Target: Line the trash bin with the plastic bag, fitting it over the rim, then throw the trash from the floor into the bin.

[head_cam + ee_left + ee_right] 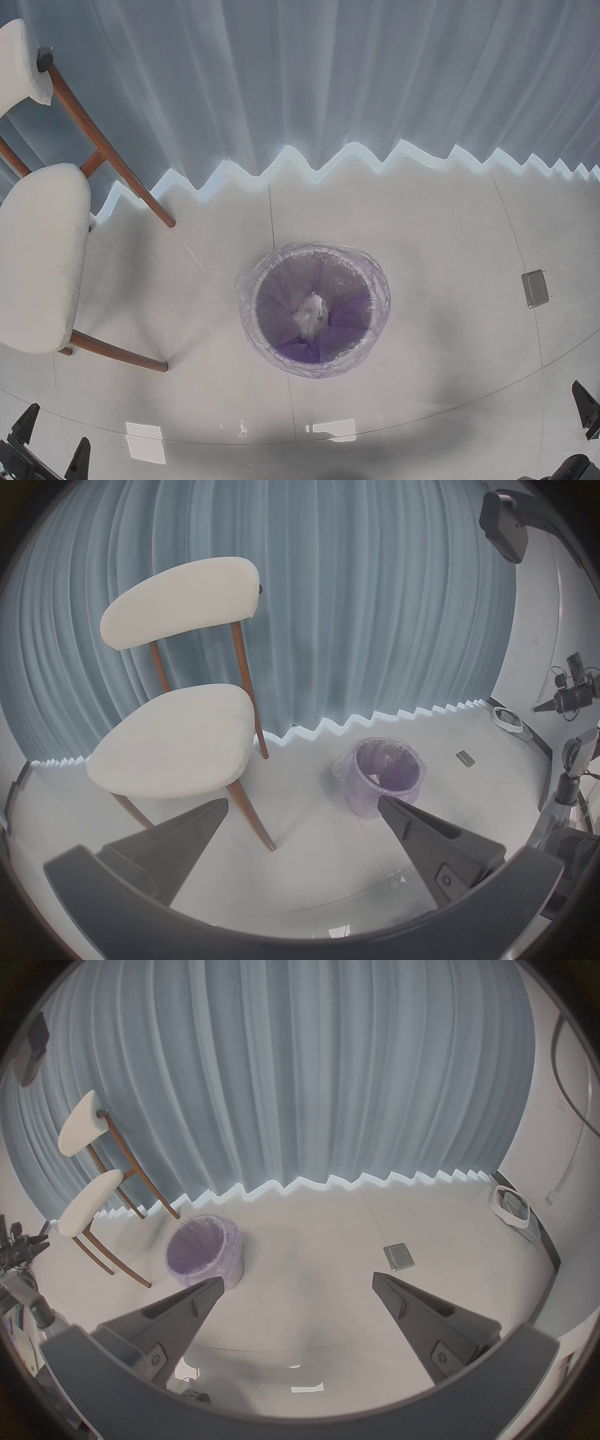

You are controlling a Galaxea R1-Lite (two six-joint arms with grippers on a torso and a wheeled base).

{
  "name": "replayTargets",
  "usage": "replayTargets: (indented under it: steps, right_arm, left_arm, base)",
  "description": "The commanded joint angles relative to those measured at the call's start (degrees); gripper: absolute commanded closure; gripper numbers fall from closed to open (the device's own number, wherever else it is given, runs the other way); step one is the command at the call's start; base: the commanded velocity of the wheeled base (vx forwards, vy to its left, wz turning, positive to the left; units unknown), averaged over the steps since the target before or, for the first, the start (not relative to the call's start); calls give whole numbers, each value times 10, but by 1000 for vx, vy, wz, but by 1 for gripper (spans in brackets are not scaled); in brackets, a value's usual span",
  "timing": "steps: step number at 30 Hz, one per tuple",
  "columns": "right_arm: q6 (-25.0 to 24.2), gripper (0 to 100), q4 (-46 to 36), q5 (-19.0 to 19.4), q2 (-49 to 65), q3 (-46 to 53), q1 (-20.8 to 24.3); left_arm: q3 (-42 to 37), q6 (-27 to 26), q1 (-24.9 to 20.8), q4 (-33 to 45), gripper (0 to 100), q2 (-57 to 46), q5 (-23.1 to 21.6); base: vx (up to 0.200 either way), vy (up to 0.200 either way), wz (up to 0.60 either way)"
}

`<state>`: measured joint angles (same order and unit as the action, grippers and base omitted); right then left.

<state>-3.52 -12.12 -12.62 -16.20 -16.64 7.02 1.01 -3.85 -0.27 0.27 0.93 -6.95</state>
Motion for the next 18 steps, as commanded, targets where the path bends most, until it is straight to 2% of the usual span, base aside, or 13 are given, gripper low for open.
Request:
replayTargets:
  steps: [1, 8, 13, 16, 18]
  right_arm:
    - [2, 0, -31, 0, 73, 11, -28]
    - [8, 0, -72, 1, 143, 31, -63]
    - [13, 0, -64, 1, 162, 63, -67]
    - [17, 0, -41, 13, 162, 79, -67]
    - [26, 0, -23, 37, 162, 86, -67]
  left_arm:
    - [-10, 0, 0, 0, 0, -9, 0]
    - [-10, 0, 0, 0, 0, -9, 0]
    - [-10, 0, 0, 0, 0, -9, 0]
    - [-10, 0, 0, 0, 0, -9, 0]
    - [-10, 0, 0, 0, 0, -9, -1]
  base:
    - [0, 0, 0]
    - [0, 0, 0]
    - [0, 0, 0]
    - [0, 0, 0]
    - [0, 0, 0]
